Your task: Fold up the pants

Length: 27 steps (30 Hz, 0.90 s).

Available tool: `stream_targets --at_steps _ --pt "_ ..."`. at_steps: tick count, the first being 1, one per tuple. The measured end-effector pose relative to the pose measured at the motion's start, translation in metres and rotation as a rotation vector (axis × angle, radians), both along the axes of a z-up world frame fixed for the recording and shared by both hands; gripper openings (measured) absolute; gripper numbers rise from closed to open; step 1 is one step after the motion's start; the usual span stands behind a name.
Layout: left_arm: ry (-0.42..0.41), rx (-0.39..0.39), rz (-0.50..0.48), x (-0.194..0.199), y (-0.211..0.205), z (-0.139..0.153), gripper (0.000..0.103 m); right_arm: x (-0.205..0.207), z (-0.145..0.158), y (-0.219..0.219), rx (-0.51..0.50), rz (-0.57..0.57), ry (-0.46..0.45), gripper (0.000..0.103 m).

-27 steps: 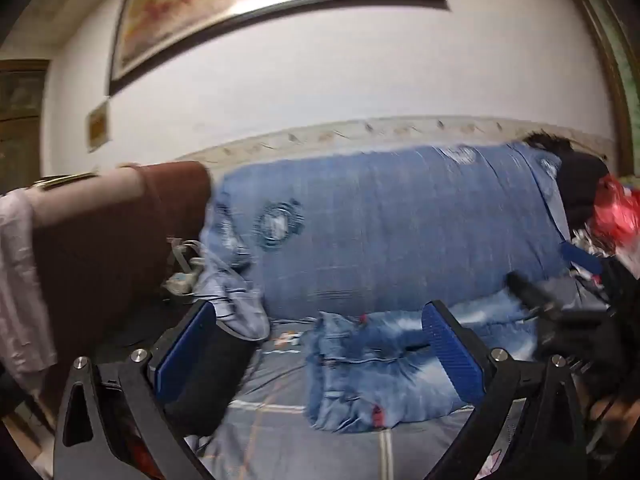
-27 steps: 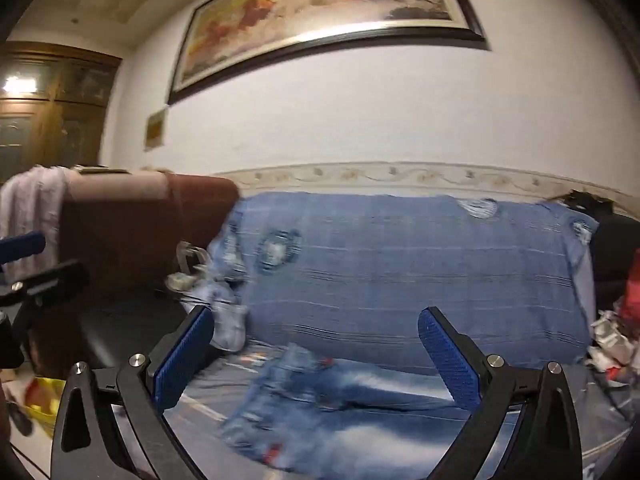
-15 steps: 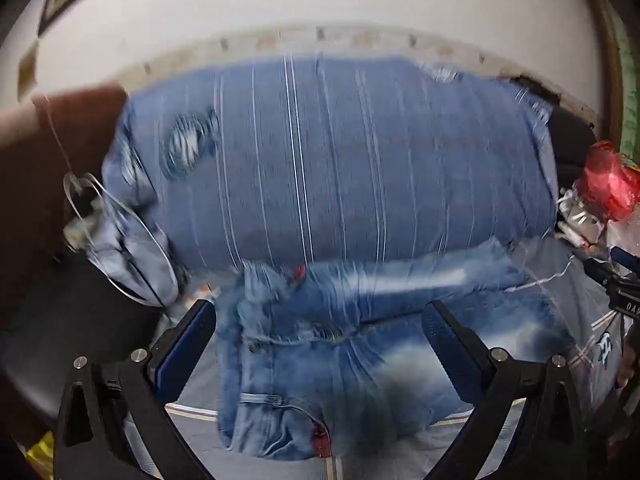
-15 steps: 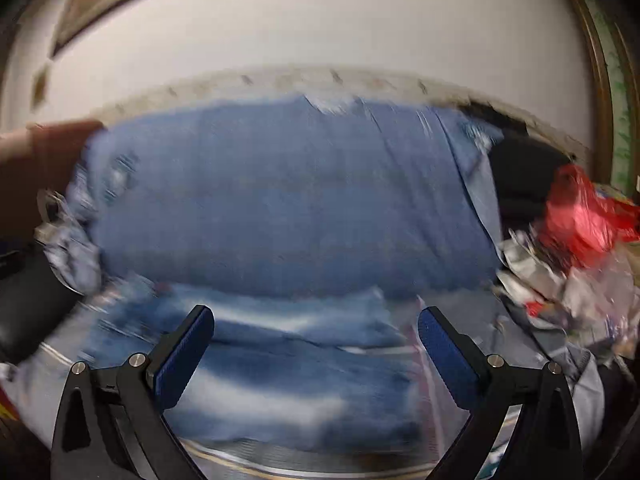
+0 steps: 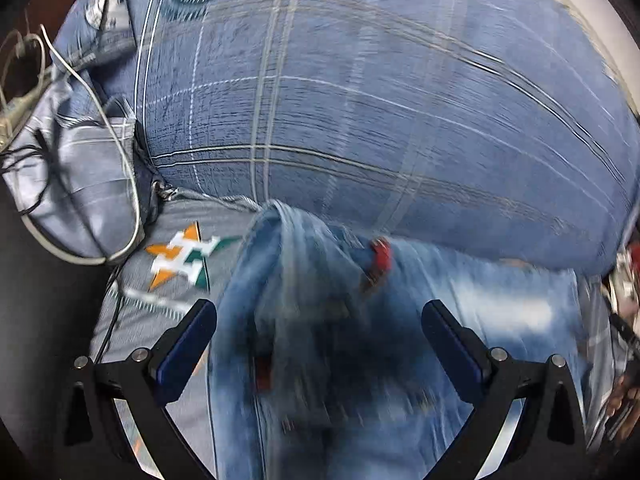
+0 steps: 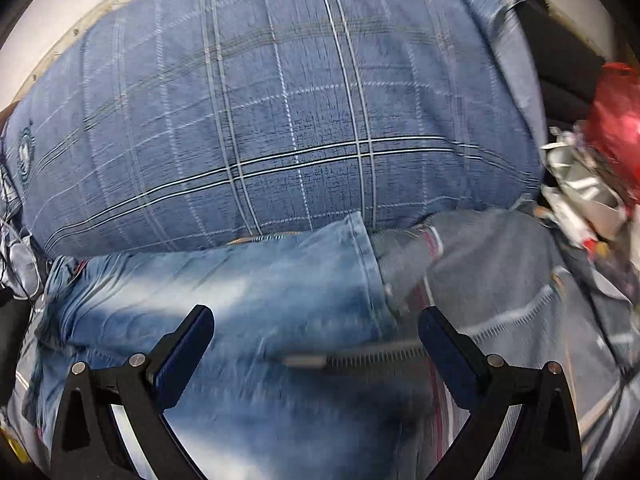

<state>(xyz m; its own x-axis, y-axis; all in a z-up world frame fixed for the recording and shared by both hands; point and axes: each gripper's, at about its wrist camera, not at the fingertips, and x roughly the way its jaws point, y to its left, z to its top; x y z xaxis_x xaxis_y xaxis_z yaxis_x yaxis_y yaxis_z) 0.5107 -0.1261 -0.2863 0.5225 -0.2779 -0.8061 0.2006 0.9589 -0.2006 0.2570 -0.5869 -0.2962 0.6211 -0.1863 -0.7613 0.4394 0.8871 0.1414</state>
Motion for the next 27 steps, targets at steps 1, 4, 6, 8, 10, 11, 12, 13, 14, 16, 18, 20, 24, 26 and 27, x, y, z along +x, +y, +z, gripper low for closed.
stream_targets --at_steps 1,4,6,8,10,11,12,13,14,16,18,20,24,26,27 --pt "0.002 -0.007 -0.006 0.009 0.002 -0.005 0.103 0.013 -0.002 -0.006 0.012 0.003 -0.002 0.103" --pt "0.031 -0.057 -0.021 0.033 0.001 -0.014 0.103 0.043 -0.008 -0.028 0.031 0.023 0.017 0.103" --pt "0.068 -0.080 -0.052 0.055 -0.006 -0.016 0.103 0.064 -0.012 -0.040 0.024 0.025 0.042 0.103" --pt "0.092 -0.078 -0.089 0.070 -0.013 -0.026 0.103 0.084 -0.014 -0.050 -0.006 0.018 0.080 0.103" --pt "0.098 -0.080 -0.096 0.082 -0.017 -0.032 0.103 0.098 -0.019 -0.056 -0.022 0.005 0.105 0.103" --pt "0.105 -0.093 -0.106 0.087 -0.020 -0.035 0.103 0.107 -0.022 -0.058 -0.025 -0.001 0.119 0.103" --pt "0.114 -0.102 -0.114 0.091 -0.022 -0.039 0.103 0.115 -0.026 -0.059 -0.030 -0.009 0.132 0.103" --pt "0.125 -0.112 -0.124 0.096 -0.025 -0.041 0.103 0.117 -0.032 -0.059 -0.031 -0.018 0.144 0.103" --pt "0.134 -0.113 -0.140 0.100 -0.030 -0.045 0.103 0.125 -0.036 -0.063 -0.044 -0.024 0.175 0.103" --pt "0.146 -0.088 -0.161 0.106 -0.041 -0.050 0.103 0.133 -0.045 -0.063 -0.062 -0.032 0.215 0.101" --pt "0.155 -0.054 -0.188 0.109 -0.047 -0.067 0.103 0.139 -0.055 -0.060 -0.046 -0.035 0.239 0.099" --pt "0.171 -0.066 -0.233 0.110 -0.057 -0.067 0.098 0.144 -0.067 -0.054 -0.004 -0.033 0.245 0.095" --pt "0.172 -0.054 -0.236 0.106 -0.066 -0.061 0.014 0.152 -0.083 -0.039 -0.005 -0.020 0.314 0.033" --pt "0.160 -0.060 -0.201 0.110 -0.056 -0.048 0.013 0.150 -0.084 -0.035 0.049 -0.025 0.298 0.015" --pt "0.148 -0.065 -0.189 0.110 -0.053 -0.042 0.013 0.146 -0.082 -0.036 0.054 -0.029 0.275 0.014"
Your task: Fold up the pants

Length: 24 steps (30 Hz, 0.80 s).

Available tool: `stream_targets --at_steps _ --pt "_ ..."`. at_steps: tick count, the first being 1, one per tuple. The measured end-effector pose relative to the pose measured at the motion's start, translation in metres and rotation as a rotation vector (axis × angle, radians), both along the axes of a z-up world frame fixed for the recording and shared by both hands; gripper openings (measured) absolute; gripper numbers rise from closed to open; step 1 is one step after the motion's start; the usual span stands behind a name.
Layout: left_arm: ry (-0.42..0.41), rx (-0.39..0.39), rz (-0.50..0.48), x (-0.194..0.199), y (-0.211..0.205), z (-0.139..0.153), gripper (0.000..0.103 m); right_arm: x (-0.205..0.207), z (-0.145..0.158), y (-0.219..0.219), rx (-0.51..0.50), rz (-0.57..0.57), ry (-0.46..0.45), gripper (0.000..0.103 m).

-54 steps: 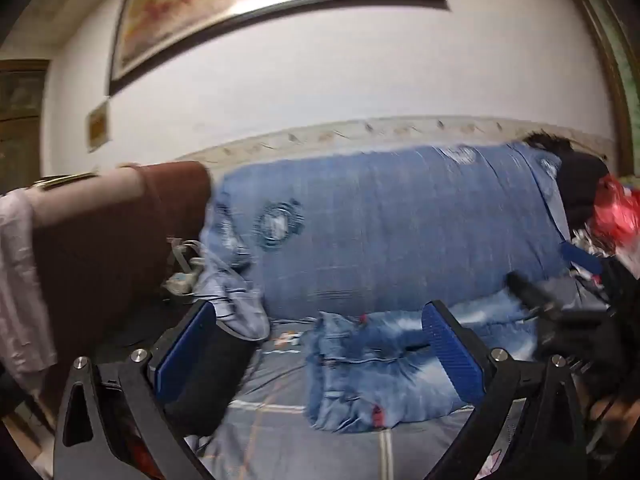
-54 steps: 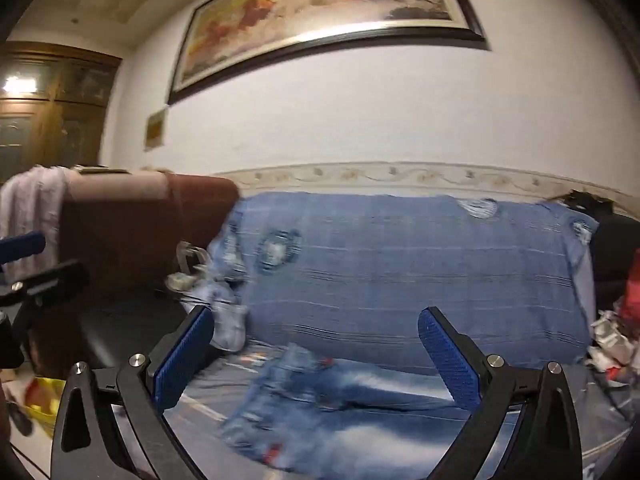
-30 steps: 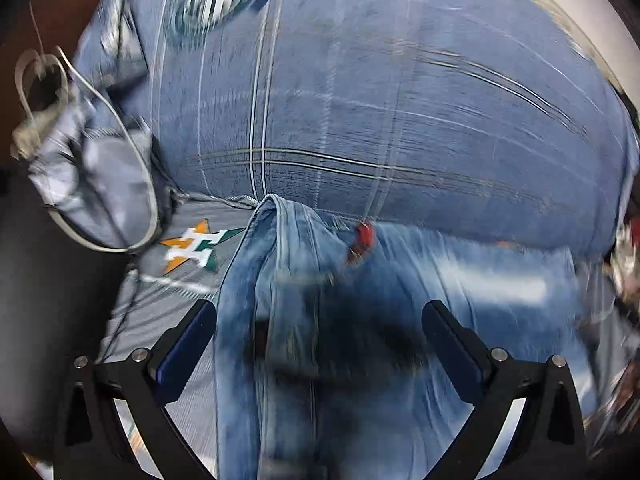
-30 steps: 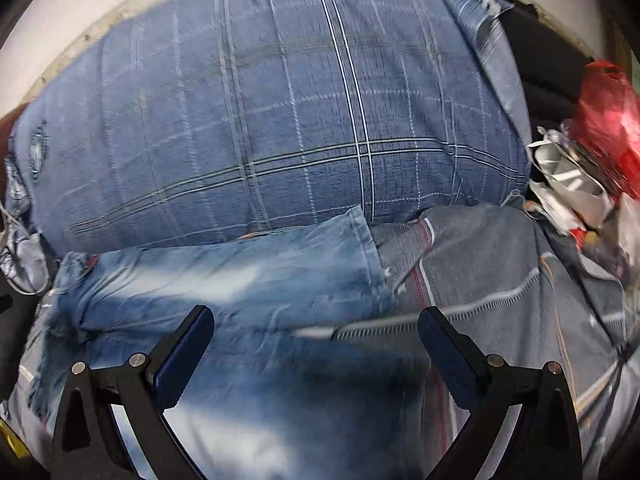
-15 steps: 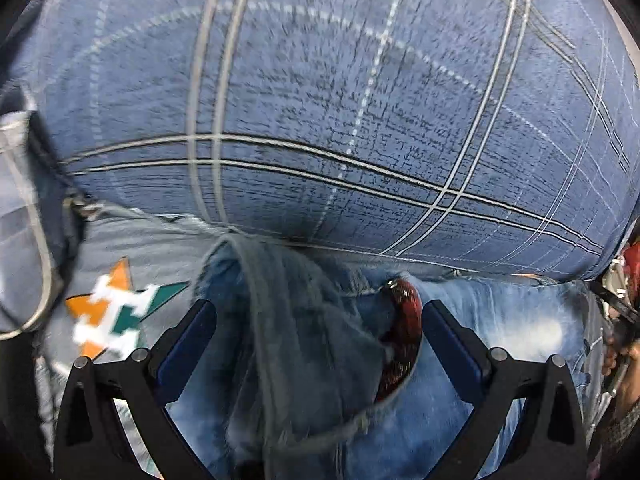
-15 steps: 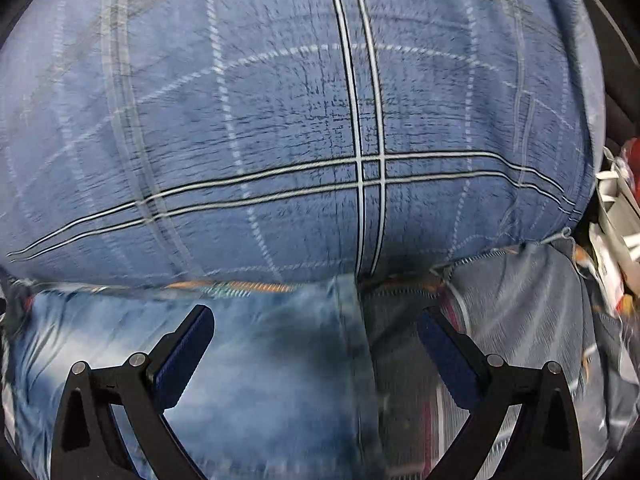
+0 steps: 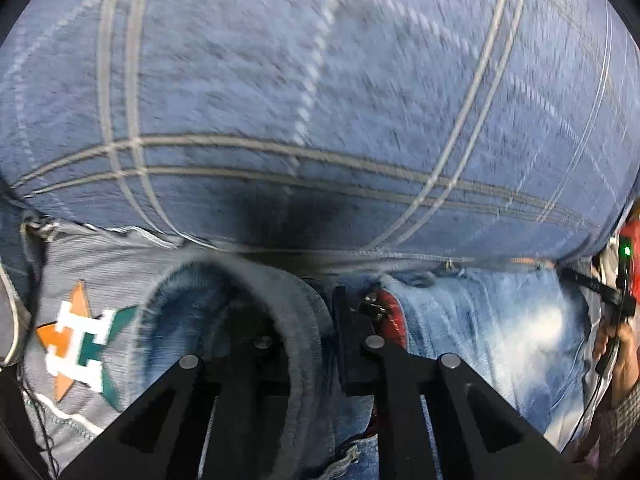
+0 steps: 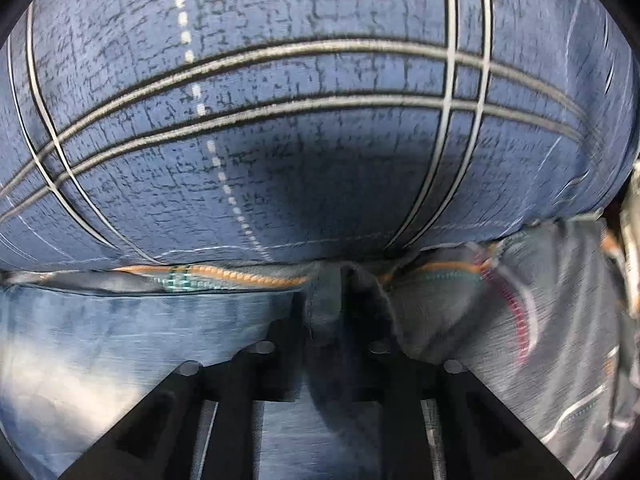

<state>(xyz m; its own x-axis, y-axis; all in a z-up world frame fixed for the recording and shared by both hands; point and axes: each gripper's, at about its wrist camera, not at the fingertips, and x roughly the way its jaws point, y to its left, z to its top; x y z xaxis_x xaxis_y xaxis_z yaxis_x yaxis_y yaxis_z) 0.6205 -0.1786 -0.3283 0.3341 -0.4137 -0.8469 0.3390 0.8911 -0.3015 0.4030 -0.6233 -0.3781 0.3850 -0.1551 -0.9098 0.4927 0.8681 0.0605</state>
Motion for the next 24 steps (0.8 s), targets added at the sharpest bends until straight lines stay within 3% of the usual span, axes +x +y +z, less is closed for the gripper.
stream_targets --at_steps 6,11,13,14,15,17,22,24 --pt "-0.062 -0.052 0.045 -0.011 0.010 0.031 0.013 -0.034 0.035 0.004 0.007 -0.012 -0.115 0.013" --pt "-0.143 -0.094 0.050 -0.034 0.028 0.081 0.013 -0.080 0.071 0.007 0.016 -0.003 -0.199 0.013" --pt "-0.177 -0.105 0.046 -0.049 0.035 0.097 0.013 -0.106 0.074 0.015 0.023 -0.006 -0.225 0.013" --pt "-0.198 -0.109 0.041 -0.063 0.037 0.105 0.013 -0.083 0.096 0.001 0.019 0.002 -0.214 0.013" --pt "-0.221 -0.113 0.035 -0.077 0.040 0.114 0.013 -0.077 0.095 -0.002 0.022 0.002 -0.218 0.013" --pt "-0.254 -0.125 0.026 -0.096 0.047 0.132 0.013 -0.092 0.112 0.006 0.028 0.006 -0.232 0.013" --pt "-0.295 -0.146 0.018 -0.144 0.058 0.145 0.013 -0.127 0.141 0.013 0.043 0.010 -0.245 0.013" --pt "-0.311 -0.146 0.014 -0.163 0.064 0.146 0.013 -0.137 0.140 0.010 0.055 0.013 -0.252 0.013"
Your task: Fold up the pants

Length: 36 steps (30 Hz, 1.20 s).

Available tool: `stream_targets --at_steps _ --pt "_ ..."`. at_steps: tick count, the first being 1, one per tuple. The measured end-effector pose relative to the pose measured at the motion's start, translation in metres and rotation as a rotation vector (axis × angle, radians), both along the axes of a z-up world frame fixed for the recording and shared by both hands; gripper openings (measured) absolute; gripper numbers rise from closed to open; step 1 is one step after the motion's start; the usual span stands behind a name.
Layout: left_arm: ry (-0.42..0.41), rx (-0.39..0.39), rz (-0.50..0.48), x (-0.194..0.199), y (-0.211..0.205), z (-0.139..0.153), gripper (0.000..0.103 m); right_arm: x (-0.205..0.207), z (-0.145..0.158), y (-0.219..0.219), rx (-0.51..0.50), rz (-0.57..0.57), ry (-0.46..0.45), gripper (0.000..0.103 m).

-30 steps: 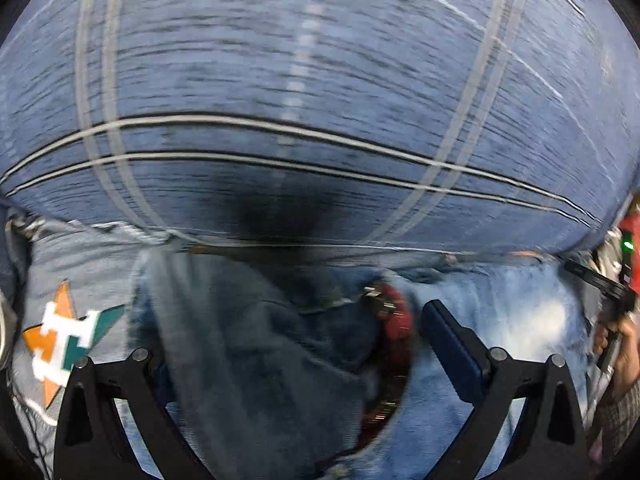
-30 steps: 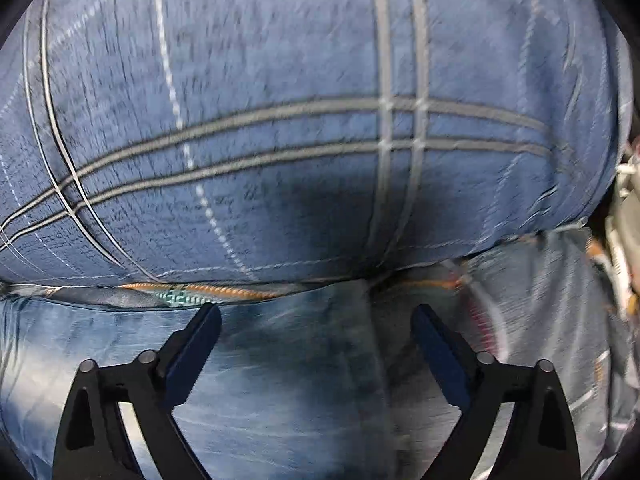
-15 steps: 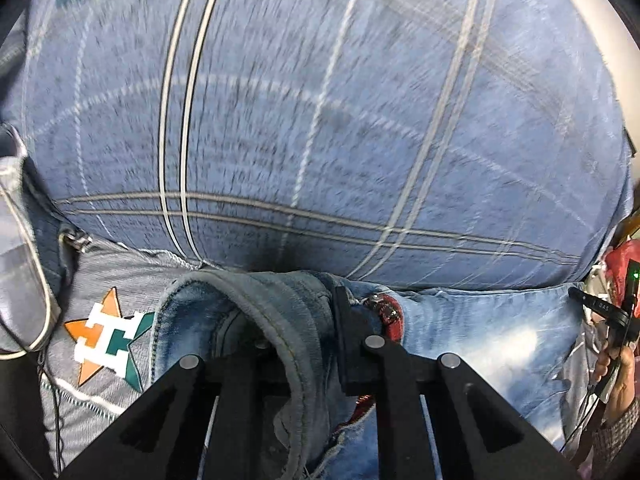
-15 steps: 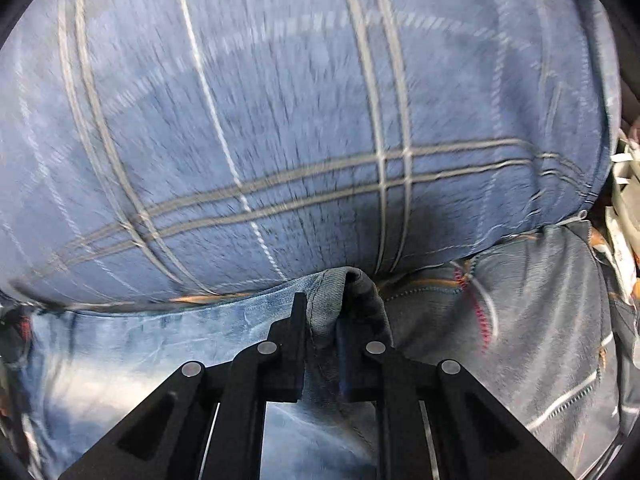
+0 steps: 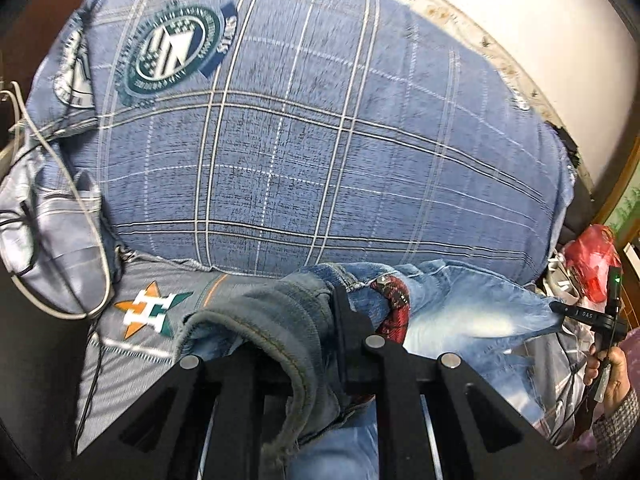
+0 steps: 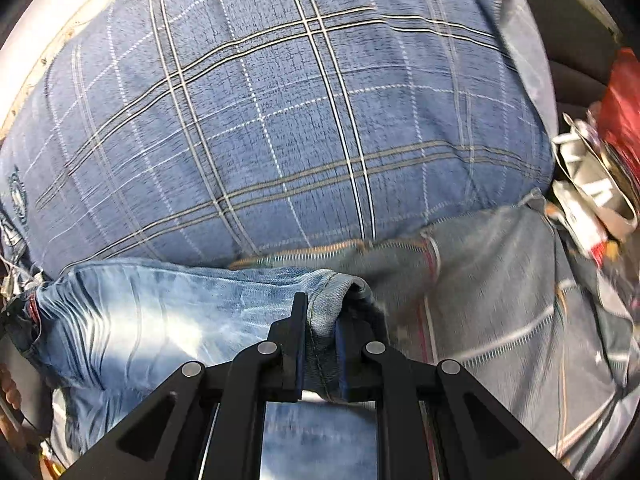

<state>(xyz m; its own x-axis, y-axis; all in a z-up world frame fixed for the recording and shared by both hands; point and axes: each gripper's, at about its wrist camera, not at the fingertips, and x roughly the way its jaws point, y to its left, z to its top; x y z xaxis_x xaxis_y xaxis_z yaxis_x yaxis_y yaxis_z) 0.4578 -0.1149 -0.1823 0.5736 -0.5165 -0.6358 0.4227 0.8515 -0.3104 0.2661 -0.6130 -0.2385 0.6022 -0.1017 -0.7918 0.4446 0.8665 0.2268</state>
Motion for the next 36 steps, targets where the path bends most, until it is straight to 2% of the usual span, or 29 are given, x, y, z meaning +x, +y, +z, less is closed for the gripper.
stream_targets --at_steps 5,11,16,21,24,25,27,30,32,36 --pt "-0.021 -0.014 -0.001 -0.041 0.019 0.001 0.013 -0.037 -0.009 -0.005 0.015 0.010 -0.018 0.013" --pt "-0.040 -0.018 -0.010 -0.086 0.039 -0.011 0.013 -0.089 -0.020 0.003 0.047 -0.004 -0.026 0.013" --pt "-0.037 -0.026 -0.022 -0.125 0.054 -0.037 0.014 -0.133 -0.037 0.005 0.096 -0.014 -0.033 0.013" --pt "0.005 0.001 -0.029 -0.158 0.062 -0.075 0.016 -0.174 -0.074 0.002 0.177 -0.054 -0.019 0.013" --pt "0.034 0.068 -0.034 -0.173 0.063 -0.099 0.027 -0.195 -0.100 -0.001 0.210 -0.077 0.002 0.013" --pt "0.042 0.107 -0.028 -0.178 0.064 -0.108 0.032 -0.201 -0.107 -0.002 0.221 -0.081 0.008 0.015" --pt "0.056 0.125 -0.027 -0.185 0.070 -0.115 0.039 -0.212 -0.117 -0.006 0.236 -0.108 0.013 0.020" --pt "0.075 0.089 0.000 -0.198 0.091 -0.112 0.043 -0.225 -0.113 -0.009 0.210 -0.150 0.009 0.041" --pt "0.080 0.051 0.036 -0.204 0.108 -0.106 0.054 -0.230 -0.096 -0.005 0.144 -0.151 -0.010 0.045" --pt "0.090 0.014 0.152 -0.203 0.138 -0.101 0.055 -0.224 -0.053 0.021 -0.035 -0.110 -0.049 0.052"
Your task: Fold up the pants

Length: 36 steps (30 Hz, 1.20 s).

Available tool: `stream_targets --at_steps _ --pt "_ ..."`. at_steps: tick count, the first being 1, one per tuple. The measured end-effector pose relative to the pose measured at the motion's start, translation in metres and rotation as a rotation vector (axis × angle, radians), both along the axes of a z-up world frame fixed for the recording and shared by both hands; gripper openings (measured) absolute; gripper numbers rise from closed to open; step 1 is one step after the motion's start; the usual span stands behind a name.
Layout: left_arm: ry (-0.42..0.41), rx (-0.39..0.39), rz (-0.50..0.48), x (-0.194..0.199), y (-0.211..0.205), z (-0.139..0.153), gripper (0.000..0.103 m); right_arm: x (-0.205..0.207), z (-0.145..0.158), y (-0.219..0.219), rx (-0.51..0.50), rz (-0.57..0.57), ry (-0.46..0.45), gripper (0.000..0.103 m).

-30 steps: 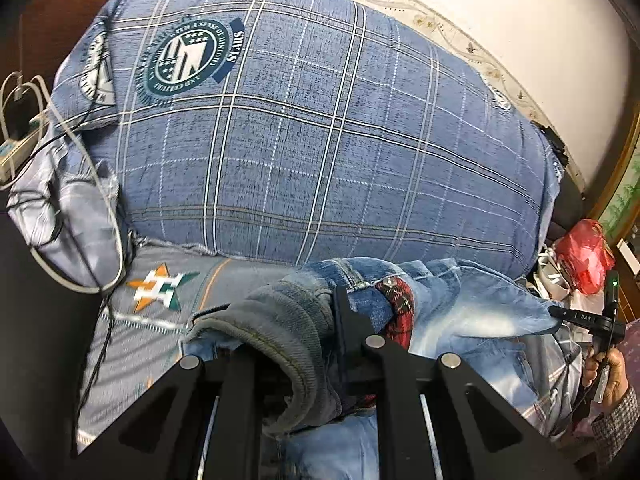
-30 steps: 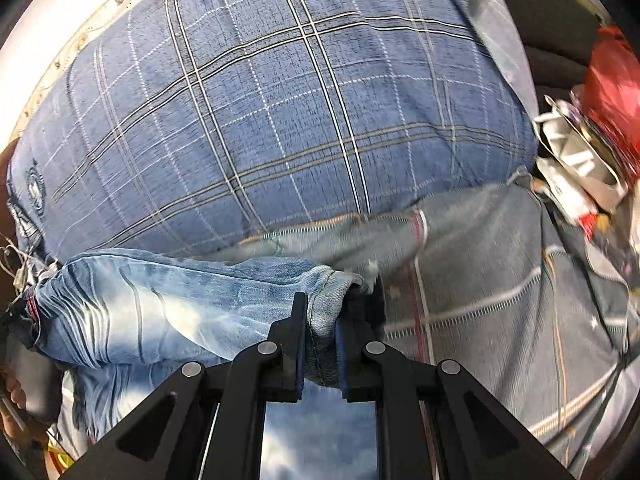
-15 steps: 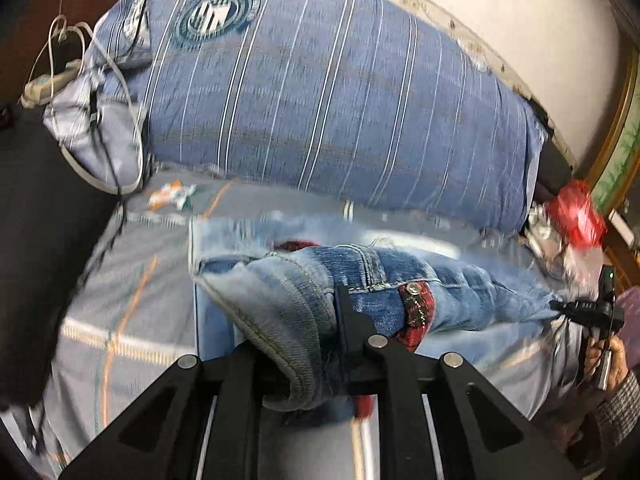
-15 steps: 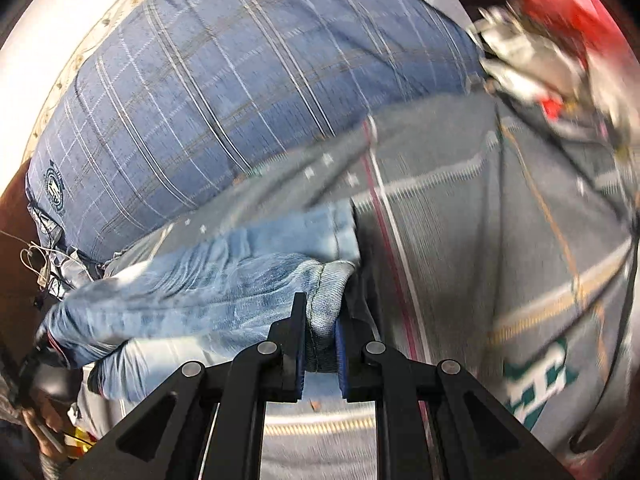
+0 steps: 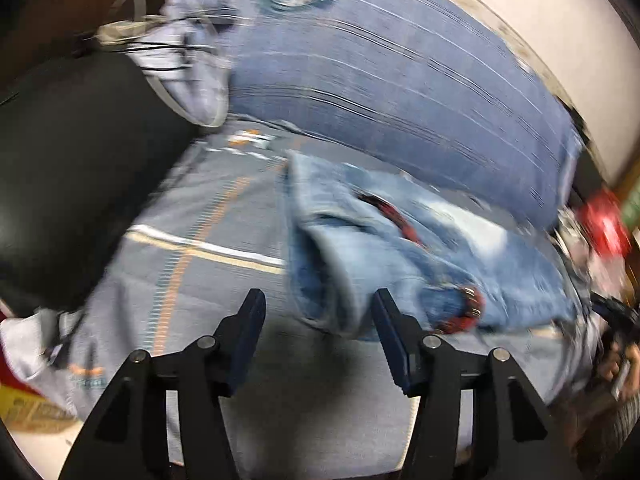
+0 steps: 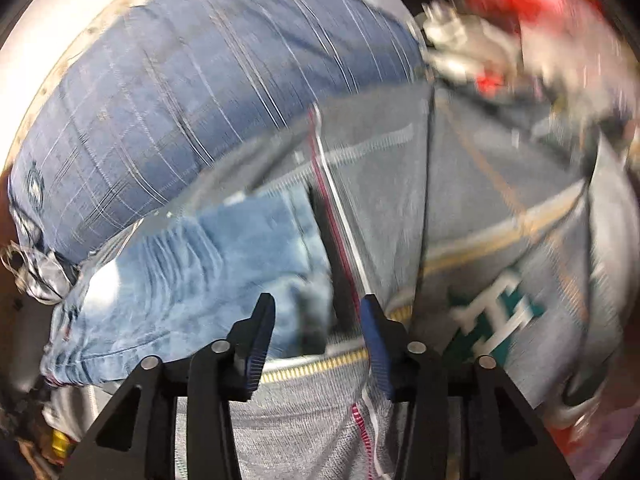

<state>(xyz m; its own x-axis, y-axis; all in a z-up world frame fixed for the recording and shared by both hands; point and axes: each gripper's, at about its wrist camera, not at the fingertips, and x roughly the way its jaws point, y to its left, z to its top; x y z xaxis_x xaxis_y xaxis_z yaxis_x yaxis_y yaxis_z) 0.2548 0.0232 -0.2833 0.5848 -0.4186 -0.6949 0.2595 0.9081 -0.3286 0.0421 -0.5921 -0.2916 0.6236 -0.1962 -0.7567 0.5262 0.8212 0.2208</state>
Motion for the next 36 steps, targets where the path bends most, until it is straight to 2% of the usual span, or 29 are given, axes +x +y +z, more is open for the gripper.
stream_targets --at_steps 2,5,8,11,14,19,21,23,24,26,27,28,29,32,36 --pt "0.024 -0.091 0.030 0.006 0.012 -0.002 0.056 0.015 0.021 0.021 -0.059 0.058 -0.024 0.054" --pt "0.073 -0.233 0.040 0.018 0.014 -0.013 0.064 0.049 0.041 0.063 -0.066 0.192 -0.047 0.061" --pt "0.103 -0.287 0.021 0.023 0.000 -0.030 0.070 0.105 0.053 0.126 -0.048 0.379 -0.039 0.067" --pt "0.117 -0.308 0.011 0.029 -0.014 -0.045 0.076 0.169 0.055 0.202 0.034 0.587 -0.003 0.076" --pt "0.123 -0.309 0.016 0.036 -0.025 -0.057 0.081 0.225 0.049 0.273 0.083 0.713 0.050 0.080" --pt "0.126 -0.242 0.008 0.040 -0.044 -0.072 0.083 0.305 0.021 0.392 0.041 0.851 0.190 0.085" --pt "0.109 -0.219 0.013 0.038 -0.047 -0.072 0.076 0.326 0.005 0.424 0.004 0.885 0.255 0.085" --pt "0.103 -0.210 -0.017 0.037 -0.051 -0.070 0.048 0.342 -0.013 0.460 -0.099 0.905 0.330 0.085" --pt "0.102 -0.195 -0.013 0.037 -0.051 -0.069 0.045 0.347 -0.022 0.471 -0.156 0.905 0.367 0.085" --pt "0.094 -0.193 -0.014 0.036 -0.049 -0.068 0.033 0.359 -0.048 0.488 -0.268 0.890 0.467 0.085" --pt "0.095 -0.196 -0.014 0.036 -0.047 -0.067 0.030 0.359 -0.057 0.490 -0.283 0.891 0.502 0.070" --pt "0.102 -0.215 -0.012 0.037 -0.042 -0.066 0.029 0.360 -0.066 0.491 -0.277 0.888 0.533 0.026" --pt "0.113 -0.245 -0.008 0.039 -0.036 -0.065 0.028 0.360 -0.072 0.488 -0.258 0.862 0.562 0.016" --pt "0.114 -0.271 0.019 0.041 -0.020 -0.061 0.026 0.357 -0.064 0.493 -0.246 0.879 0.506 0.014" --pt "0.123 -0.265 0.047 0.043 -0.007 -0.061 0.029 0.357 -0.045 0.499 -0.147 0.906 0.420 0.015"
